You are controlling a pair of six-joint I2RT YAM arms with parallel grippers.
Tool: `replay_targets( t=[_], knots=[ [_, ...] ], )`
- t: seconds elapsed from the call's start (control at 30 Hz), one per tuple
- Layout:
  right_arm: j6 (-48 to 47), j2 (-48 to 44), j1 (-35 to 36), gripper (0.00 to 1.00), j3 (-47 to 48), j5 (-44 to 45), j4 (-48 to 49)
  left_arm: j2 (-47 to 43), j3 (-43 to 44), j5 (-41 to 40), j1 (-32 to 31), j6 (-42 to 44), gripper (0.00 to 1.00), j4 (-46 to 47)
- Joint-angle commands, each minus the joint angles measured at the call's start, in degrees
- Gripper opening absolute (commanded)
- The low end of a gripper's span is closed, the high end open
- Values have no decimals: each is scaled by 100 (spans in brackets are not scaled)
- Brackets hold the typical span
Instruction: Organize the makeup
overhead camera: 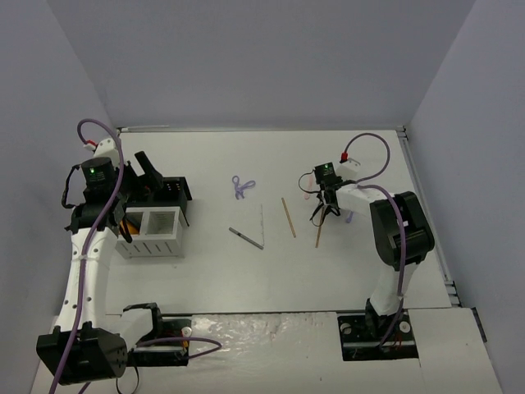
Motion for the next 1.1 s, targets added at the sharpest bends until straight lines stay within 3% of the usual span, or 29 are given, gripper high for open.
replay_targets(
  t=[0.0,0.7,1.07],
  knots=[
    [284,76,-58,28,328,384,82,-88,245,111,28,-84,93,195],
    [790,539,3,18,714,518,-414,-47,224,235,82,-153,93,204],
    [876,518,7,0,911,511,-429,-74,201,226,82,-153,93,213]
  ],
)
